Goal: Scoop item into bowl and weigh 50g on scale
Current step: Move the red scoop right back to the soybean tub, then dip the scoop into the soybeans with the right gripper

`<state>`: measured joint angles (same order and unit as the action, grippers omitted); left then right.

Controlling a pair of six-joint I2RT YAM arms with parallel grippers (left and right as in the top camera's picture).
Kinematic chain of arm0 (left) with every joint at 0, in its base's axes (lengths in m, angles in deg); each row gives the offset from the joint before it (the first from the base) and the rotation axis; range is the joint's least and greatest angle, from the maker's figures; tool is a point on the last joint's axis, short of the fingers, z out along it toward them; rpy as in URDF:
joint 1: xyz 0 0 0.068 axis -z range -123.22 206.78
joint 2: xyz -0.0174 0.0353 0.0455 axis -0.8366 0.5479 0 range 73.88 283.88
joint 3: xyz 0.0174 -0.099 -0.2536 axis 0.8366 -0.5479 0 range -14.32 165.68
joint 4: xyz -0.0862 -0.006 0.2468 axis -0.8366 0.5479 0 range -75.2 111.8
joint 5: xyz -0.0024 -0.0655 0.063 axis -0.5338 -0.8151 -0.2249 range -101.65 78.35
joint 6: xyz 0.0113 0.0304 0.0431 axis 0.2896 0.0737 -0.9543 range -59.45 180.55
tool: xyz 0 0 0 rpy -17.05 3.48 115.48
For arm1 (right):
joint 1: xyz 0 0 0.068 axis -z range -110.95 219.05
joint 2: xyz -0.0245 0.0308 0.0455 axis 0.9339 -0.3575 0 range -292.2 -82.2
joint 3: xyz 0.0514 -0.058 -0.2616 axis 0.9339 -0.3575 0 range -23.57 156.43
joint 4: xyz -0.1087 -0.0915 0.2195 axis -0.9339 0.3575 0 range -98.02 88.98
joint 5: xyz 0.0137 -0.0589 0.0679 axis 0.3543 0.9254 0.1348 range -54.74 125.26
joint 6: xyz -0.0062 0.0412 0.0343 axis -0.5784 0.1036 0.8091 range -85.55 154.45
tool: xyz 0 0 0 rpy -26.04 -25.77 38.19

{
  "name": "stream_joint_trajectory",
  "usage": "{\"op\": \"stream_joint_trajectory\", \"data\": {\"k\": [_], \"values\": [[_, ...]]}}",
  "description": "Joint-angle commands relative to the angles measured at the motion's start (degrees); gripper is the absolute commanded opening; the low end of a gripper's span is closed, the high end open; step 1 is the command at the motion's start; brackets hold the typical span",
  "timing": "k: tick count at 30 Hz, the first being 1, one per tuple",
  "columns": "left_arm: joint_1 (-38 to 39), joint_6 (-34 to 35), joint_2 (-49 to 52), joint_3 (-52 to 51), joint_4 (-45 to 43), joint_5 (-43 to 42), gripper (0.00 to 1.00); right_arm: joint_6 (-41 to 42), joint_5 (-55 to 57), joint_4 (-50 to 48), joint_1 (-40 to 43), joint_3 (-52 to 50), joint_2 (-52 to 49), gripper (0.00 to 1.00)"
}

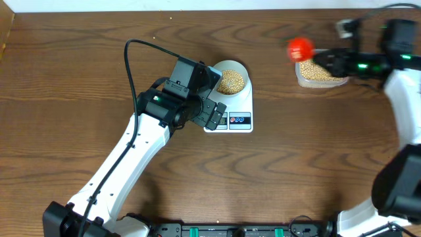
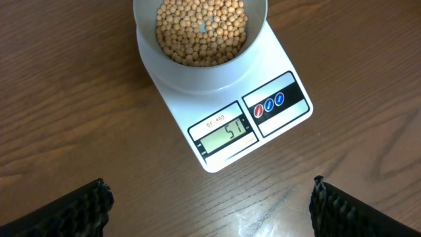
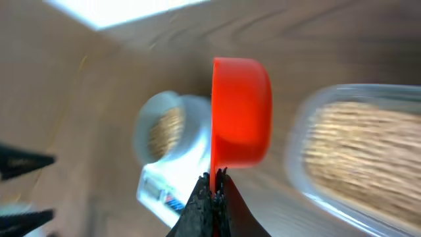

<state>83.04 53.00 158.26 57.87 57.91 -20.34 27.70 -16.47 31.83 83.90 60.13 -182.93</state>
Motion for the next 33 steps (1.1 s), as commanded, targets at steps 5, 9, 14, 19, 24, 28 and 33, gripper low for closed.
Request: {"op": "stream_joint_trajectory", "data": {"k": [5,9,14,19,24,28,33], "values": [[-0.22,-0.35,0.35,0.04,0.17,-0.09,0.98,-0.55,23.12,1.25,3.04,0.61,3.54,0.02],[-0.22,-0.35,0.35,0.04,0.17,-0.09,0.98,-0.59,37.33,2.73,-1.84,0.61,3.54,0.02],[-0.20,-0.35,0.35,0.04,0.17,-0.09,0.98,-0.57,59.89,3.10,-9.81,0.61,3.39,0.02],[-0.22,-0.35,0.35,0.04,0.17,-0.09,0.98,-0.61,73.05,3.04,-16.28,0.61,2.89,0.01],[-0.20,-0.35,0.35,0.04,0.15,-0.09,0.98,-0.61,75.41,2.97,-18.49,0.61,2.84,0.01],[-0.22,-0.35,0.35,0.04,0.17,-0.09,0.98,0.59,69.09,2.75,-18.49,0.61,2.93,0.01],[-0.22,-0.35,0.35,0.04,0.17,-0.09,0.98,0.74,45.44,1.14,-18.51,0.63,3.02,0.01]]}}
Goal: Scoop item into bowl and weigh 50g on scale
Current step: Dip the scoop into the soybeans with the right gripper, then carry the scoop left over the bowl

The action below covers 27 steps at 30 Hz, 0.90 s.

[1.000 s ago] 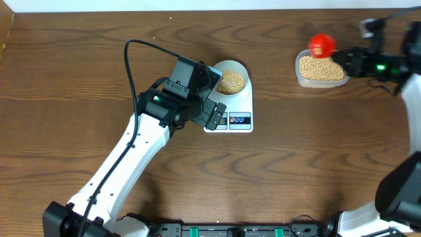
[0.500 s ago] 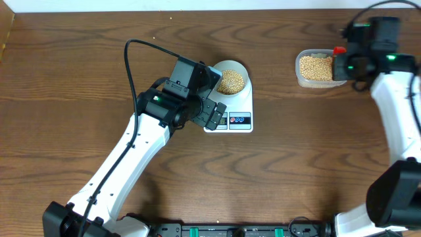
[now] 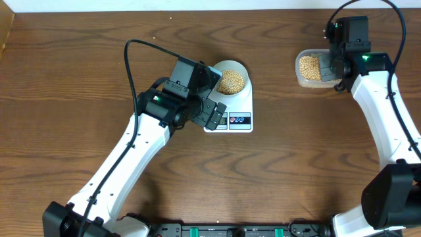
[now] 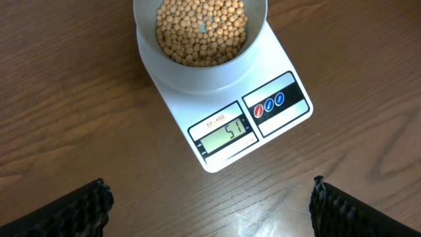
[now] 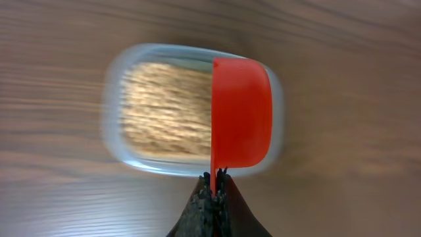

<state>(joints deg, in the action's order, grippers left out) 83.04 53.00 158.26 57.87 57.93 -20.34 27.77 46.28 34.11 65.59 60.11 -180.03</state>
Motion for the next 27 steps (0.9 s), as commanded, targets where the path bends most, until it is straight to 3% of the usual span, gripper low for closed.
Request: {"op": "stream_joint_trajectory", "data": {"k": [1,4,7,20,27], "values": [[-0.22,-0.35,0.35,0.04,0.13,-0.09,0.98,0.70,-23.06,-2.05,-0.35,0.66,0.11,0.01],[-0.22,-0.35,0.35,0.04,0.15,-0.09,0.98,0.68,-34.03,-4.42,-1.33,0.63,0.11,0.01],[-0.22,-0.35,0.35,0.04,0.15,-0.09,0.98,0.68,-38.05,-6.49,-3.72,0.63,0.09,0.01],[-0.20,-0.35,0.35,0.04,0.15,-0.09,0.98,0.15,-40.94,-6.97,-14.10,0.63,-1.81,0.01],[-0.22,-0.35,0.35,0.04,0.15,-0.09,0.98,0.20,-35.91,-6.12,-15.98,0.63,-5.49,0.01]]}}
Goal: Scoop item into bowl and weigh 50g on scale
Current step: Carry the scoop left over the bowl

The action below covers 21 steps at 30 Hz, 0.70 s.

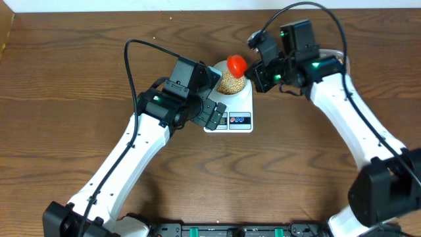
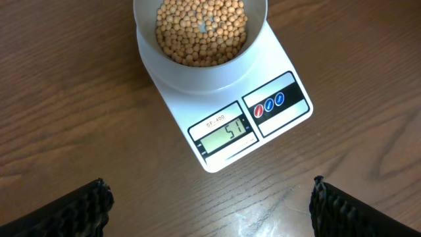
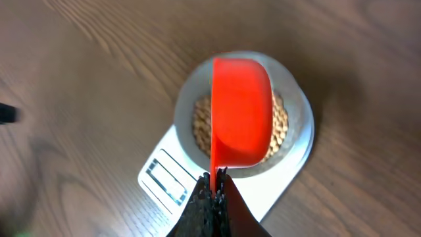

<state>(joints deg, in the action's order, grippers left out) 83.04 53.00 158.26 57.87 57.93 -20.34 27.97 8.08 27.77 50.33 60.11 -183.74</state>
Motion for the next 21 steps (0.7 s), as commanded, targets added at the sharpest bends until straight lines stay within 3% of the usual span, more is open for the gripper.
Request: {"op": "stream_joint_trajectory", "data": {"k": [1,21], "values": [[-0.22,-0.35,0.35,0.04,0.15,-0.09,0.98,0.00,2.95,0.20,-0.96,0.63,-2.25,0.01],[-0.22,-0.35,0.35,0.04,0.15,-0.09,0.98,-0.26,9.31,0.15,-4.44,0.63,-4.98,0.01]]}}
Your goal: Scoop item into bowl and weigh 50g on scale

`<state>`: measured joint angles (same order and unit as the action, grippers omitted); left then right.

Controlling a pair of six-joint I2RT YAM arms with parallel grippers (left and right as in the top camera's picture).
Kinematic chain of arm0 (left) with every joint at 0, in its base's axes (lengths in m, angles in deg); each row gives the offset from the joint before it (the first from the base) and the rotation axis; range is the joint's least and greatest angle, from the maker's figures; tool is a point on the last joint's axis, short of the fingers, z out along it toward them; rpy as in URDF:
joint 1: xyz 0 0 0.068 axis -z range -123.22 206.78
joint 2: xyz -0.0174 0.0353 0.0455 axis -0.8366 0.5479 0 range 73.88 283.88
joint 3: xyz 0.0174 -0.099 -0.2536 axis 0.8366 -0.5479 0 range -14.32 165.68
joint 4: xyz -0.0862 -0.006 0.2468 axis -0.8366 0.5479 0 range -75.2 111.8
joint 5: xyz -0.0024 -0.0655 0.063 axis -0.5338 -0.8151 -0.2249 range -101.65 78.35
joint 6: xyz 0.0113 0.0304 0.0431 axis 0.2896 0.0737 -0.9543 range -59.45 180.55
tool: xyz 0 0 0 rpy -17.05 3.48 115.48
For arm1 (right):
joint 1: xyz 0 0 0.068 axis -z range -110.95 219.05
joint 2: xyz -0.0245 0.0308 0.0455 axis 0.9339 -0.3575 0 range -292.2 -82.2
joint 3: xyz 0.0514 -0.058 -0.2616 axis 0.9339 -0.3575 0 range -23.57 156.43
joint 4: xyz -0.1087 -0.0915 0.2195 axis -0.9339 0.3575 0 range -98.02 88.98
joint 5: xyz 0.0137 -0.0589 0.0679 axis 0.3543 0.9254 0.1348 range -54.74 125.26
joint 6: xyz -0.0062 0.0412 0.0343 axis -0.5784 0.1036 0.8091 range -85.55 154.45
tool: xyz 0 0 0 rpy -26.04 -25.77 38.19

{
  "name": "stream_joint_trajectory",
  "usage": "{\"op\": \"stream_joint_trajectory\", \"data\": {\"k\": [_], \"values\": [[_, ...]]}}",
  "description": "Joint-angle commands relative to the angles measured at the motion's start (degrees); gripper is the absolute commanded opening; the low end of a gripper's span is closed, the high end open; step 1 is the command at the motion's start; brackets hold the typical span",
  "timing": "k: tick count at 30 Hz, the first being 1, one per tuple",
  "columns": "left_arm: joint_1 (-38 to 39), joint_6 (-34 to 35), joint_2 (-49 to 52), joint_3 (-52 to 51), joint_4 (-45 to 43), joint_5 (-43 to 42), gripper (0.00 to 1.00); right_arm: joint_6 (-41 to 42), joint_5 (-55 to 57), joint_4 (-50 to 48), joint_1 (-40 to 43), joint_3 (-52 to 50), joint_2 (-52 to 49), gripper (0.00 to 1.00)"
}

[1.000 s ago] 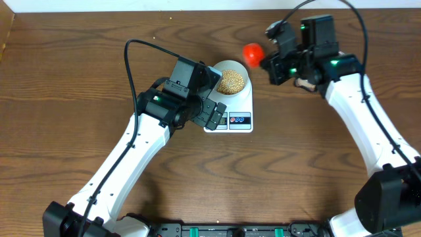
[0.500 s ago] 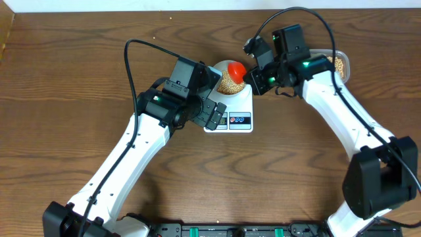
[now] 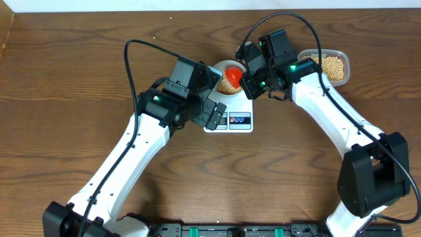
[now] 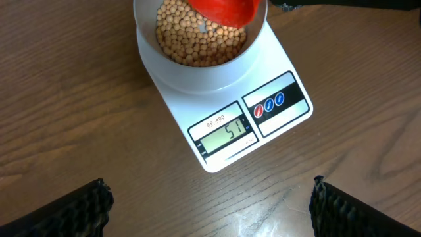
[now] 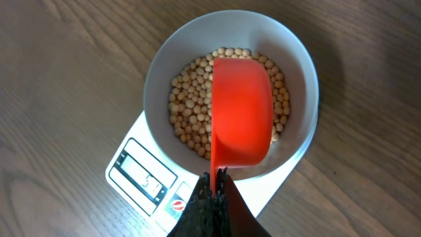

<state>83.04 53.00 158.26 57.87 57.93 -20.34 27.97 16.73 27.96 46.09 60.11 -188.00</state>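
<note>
A white bowl (image 5: pixel 299 72) of tan beans (image 5: pixel 187 99) rests on a white digital scale (image 4: pixel 227 141) whose display reads 51. My right gripper (image 5: pixel 214 179) is shut on the handle of a red scoop (image 5: pixel 240 108), whose cup hangs low inside the bowl, right over the beans. The scoop (image 3: pixel 233 70) shows red over the bowl (image 3: pixel 220 67) in the overhead view. My left gripper (image 4: pixel 209 197) hovers open over bare wood just in front of the scale, fingers (image 4: pixel 72 210) far apart with nothing between them.
A clear plastic tub of beans (image 3: pixel 332 64) stands at the back right, beyond the right arm. The left arm's black cable (image 3: pixel 131 72) loops over the table to the left of the scale (image 3: pixel 240 120).
My right gripper has dropped lower and the red scoop now sits down inside the bowl over the beans. The left arm has not moved; the display still reads 51.
The right gripper held the red scoop beside the bean tub, then over the tub. Then the scoop was above the bowl on the scale, and now it is down in the bowl. The left gripper stayed open by the scale throughout, reading 51.
</note>
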Motion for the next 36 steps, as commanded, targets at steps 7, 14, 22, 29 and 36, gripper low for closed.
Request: {"op": "stream_joint_trajectory", "data": {"k": [7,14,22,29,36], "values": [[-0.20,-0.35,0.35,0.04,0.15,-0.09,0.98,-0.44,0.63,-0.02,-0.46,0.63,-0.79,0.01],[-0.20,-0.35,0.35,0.04,0.15,-0.09,0.98,-0.42,0.63,0.02,-1.16,0.63,-1.31,0.01],[-0.22,-0.35,0.35,0.04,0.15,-0.09,0.98,-0.42,0.63,0.11,-1.88,0.63,-1.36,0.01],[-0.22,-0.35,0.35,0.04,0.13,-0.09,0.98,-0.39,0.61,0.09,-1.88,0.63,-1.36,0.01],[-0.22,-0.35,0.35,0.04,0.15,-0.09,0.98,-0.37,0.61,0.22,-1.88,0.63,-1.36,0.01]]}}
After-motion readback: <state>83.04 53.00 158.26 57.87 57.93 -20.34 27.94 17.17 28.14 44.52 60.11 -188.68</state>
